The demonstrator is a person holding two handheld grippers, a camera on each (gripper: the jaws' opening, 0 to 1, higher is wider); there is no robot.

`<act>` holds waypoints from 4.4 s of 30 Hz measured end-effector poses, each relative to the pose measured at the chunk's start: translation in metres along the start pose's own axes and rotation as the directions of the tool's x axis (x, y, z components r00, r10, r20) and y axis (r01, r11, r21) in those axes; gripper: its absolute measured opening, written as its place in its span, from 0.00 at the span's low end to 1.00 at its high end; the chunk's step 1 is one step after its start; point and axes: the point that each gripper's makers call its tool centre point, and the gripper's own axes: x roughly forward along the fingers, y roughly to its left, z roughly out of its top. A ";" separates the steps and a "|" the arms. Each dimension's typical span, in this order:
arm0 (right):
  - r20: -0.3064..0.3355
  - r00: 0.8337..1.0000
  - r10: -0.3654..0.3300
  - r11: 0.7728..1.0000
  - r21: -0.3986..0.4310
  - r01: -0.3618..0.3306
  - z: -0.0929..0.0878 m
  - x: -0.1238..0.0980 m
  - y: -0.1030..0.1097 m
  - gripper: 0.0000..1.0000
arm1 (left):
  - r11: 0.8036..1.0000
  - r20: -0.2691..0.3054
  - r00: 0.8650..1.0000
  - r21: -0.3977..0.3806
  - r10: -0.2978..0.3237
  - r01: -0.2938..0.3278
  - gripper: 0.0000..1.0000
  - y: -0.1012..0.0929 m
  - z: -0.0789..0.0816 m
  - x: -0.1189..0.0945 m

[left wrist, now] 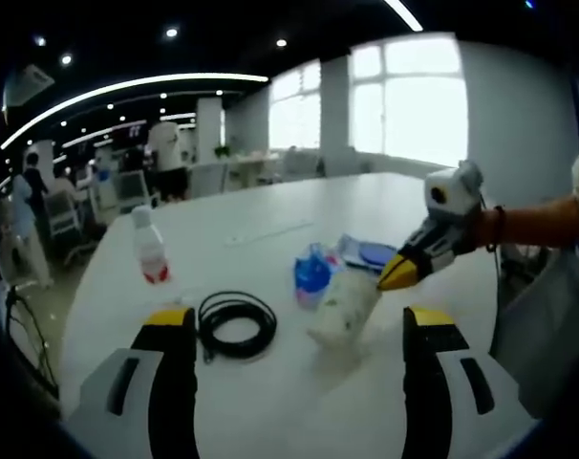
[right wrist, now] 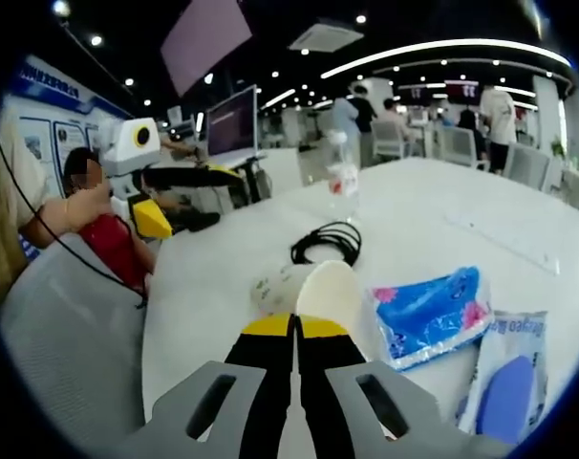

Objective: Arrange the tabletop items into an orderly group along one side of the table until the central work area is clear of visible clutter.

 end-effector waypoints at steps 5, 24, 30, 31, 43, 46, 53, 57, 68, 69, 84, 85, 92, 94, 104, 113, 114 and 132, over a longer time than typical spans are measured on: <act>0.008 1.000 0.028 0.999 -0.032 -0.028 0.008 -0.001 0.012 0.01 | 0.999 -0.034 0.999 0.025 -0.035 0.036 0.81 -0.008 -0.004 0.003; -0.022 0.994 0.103 0.981 -0.165 -0.105 0.023 -0.004 0.052 0.01 | 0.984 -0.173 0.975 0.093 -0.137 0.155 0.74 -0.035 -0.020 0.015; -0.013 0.990 0.137 0.971 -0.195 -0.137 0.033 -0.007 0.066 0.01 | 0.968 -0.217 0.958 0.122 -0.189 0.219 0.70 -0.047 -0.028 0.019; -0.012 0.990 0.140 0.968 -0.208 -0.139 0.035 -0.008 0.068 0.01 | 0.966 -0.226 0.955 0.128 -0.192 0.225 0.68 -0.049 -0.028 0.019; -0.056 0.984 0.168 0.939 -0.295 -0.177 0.038 -0.012 0.086 0.01 | 0.938 -0.294 0.925 0.173 -0.242 0.301 0.53 -0.063 -0.036 0.019; -0.086 0.982 0.168 0.927 -0.325 -0.187 0.034 -0.013 0.089 0.01 | 0.934 -0.308 0.917 0.169 -0.253 0.315 0.50 -0.067 -0.038 0.019; -0.135 0.978 0.158 0.906 -0.373 -0.198 0.026 -0.012 0.092 0.01 | 0.926 -0.343 0.900 0.162 -0.271 0.341 0.44 -0.074 -0.045 0.018; -0.149 0.977 0.152 0.898 -0.392 -0.199 0.025 -0.012 0.093 0.01 | 0.927 -0.351 0.894 0.145 -0.280 0.347 0.40 -0.077 -0.047 0.019; -0.138 0.981 0.139 0.911 -0.370 -0.181 0.027 -0.011 0.090 0.02 | 0.935 -0.346 0.901 0.140 -0.263 0.326 0.39 -0.076 -0.047 0.020; -0.135 0.981 0.138 0.913 -0.366 -0.179 0.028 -0.011 0.090 0.02 | 0.936 -0.341 0.902 0.137 -0.264 0.326 0.39 -0.076 -0.046 0.020; -0.037 0.995 0.089 0.972 -0.216 -0.095 0.047 -0.012 0.080 0.20 | 0.954 -0.227 0.934 0.054 -0.276 0.296 0.38 -0.074 -0.029 0.020; -0.030 0.996 0.088 0.974 -0.205 -0.092 0.049 -0.012 0.079 0.28 | 0.956 -0.223 0.937 0.057 -0.270 0.289 0.38 -0.073 -0.029 0.020; 0.006 0.999 0.036 0.989 -0.145 -0.035 0.053 -0.013 0.070 0.53 | 0.965 -0.194 0.949 0.038 -0.249 0.261 0.38 -0.069 -0.026 0.021; 0.023 0.999 0.025 0.994 -0.110 -0.023 0.056 -0.014 0.066 0.60 | 0.969 -0.180 0.955 0.035 -0.236 0.246 0.38 -0.066 -0.024 0.021; 0.076 0.995 -0.058 0.997 -0.042 0.061 0.061 -0.021 0.048 0.81 | 0.982 -0.118 0.977 0.036 -0.179 0.184 0.38 -0.053 -0.012 0.022; 0.105 0.988 -0.116 0.993 -0.008 0.118 0.065 -0.030 0.035 0.99 | 0.994 -0.023 0.994 0.014 -0.108 0.108 0.38 -0.037 0.007 0.020; 0.108 0.987 -0.123 0.992 -0.005 0.124 0.065 -0.031 0.034 0.99 | 0.995 -0.014 0.995 0.007 -0.102 0.102 0.38 -0.036 0.008 0.020; 0.109 0.986 -0.128 0.991 0.043 0.124 0.050 -0.040 0.025 1.00 | 1.000 0.114 0.993 0.001 -0.012 0.012 0.38 -0.012 0.042 0.022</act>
